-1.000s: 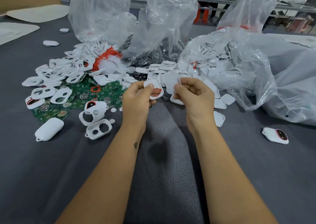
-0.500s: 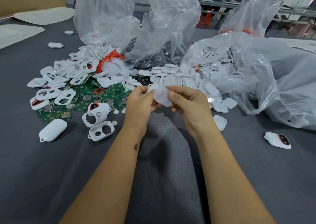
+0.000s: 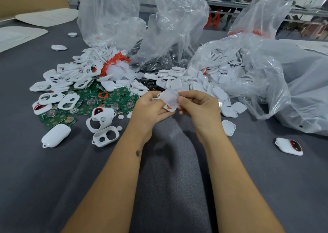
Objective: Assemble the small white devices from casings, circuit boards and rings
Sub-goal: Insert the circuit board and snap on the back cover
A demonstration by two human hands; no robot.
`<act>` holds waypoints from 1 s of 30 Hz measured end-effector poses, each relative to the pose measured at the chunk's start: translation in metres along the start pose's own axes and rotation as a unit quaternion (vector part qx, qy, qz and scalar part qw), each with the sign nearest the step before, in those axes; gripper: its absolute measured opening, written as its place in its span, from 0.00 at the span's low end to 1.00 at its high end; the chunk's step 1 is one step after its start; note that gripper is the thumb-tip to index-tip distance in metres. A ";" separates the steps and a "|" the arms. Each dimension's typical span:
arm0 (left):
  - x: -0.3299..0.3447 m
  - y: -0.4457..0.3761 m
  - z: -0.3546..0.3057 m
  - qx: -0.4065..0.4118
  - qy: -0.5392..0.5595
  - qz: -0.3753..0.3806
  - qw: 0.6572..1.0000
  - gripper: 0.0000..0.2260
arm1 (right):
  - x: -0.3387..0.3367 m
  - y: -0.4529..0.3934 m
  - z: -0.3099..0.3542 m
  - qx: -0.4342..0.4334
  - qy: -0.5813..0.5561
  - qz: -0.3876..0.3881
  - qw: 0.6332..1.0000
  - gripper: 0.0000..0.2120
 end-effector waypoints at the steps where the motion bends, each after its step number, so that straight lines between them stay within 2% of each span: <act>1: 0.002 0.000 0.001 -0.006 0.002 0.006 1.000 0.05 | -0.001 0.000 0.001 -0.002 0.007 -0.005 1.000 0.06; 4: 0.007 0.000 0.004 -0.018 -0.001 0.023 1.000 0.05 | -0.004 0.001 0.003 -0.003 0.021 -0.020 1.000 0.07; 6: 0.006 0.000 0.005 -0.021 -0.004 0.023 1.000 0.09 | -0.006 0.001 0.003 0.001 0.006 -0.031 1.000 0.07; 11: 0.001 0.000 0.003 -0.018 0.004 0.002 1.000 0.13 | -0.010 0.002 -0.008 0.054 -0.108 -0.039 0.992 0.06; 19: 0.000 0.000 0.002 -0.014 0.009 -0.017 1.000 0.12 | -0.010 0.005 -0.023 0.118 -0.329 -0.070 0.934 0.06; 21: 0.002 0.000 0.002 -0.012 0.003 -0.014 1.000 0.12 | -0.010 0.006 -0.026 0.126 -0.351 -0.085 0.924 0.07; 23: 0.002 0.000 0.001 -0.009 -0.003 -0.013 1.000 0.13 | -0.012 0.006 -0.027 0.125 -0.322 -0.095 0.934 0.08; 25: 0.000 0.001 -0.001 0.000 -0.009 -0.020 1.000 0.14 | -0.014 0.003 -0.021 0.105 -0.241 -0.084 0.961 0.11; 28: -0.005 0.001 -0.003 0.008 -0.013 -0.040 0.999 0.13 | -0.009 0.001 -0.012 0.078 -0.113 -0.033 0.990 0.23; 30: -0.005 0.001 -0.003 0.008 -0.018 -0.042 0.999 0.13 | -0.003 0.002 -0.011 0.086 -0.089 -0.001 0.992 0.22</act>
Point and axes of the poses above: each hand's wrist, its own y-axis away from the middle knuckle, its own x-axis out of the palm, z = x × y, the point moved 9 cm from there along -y, towards the middle knuckle, and after that the axes turned 8 degrees about z, right-handed, at the moved point
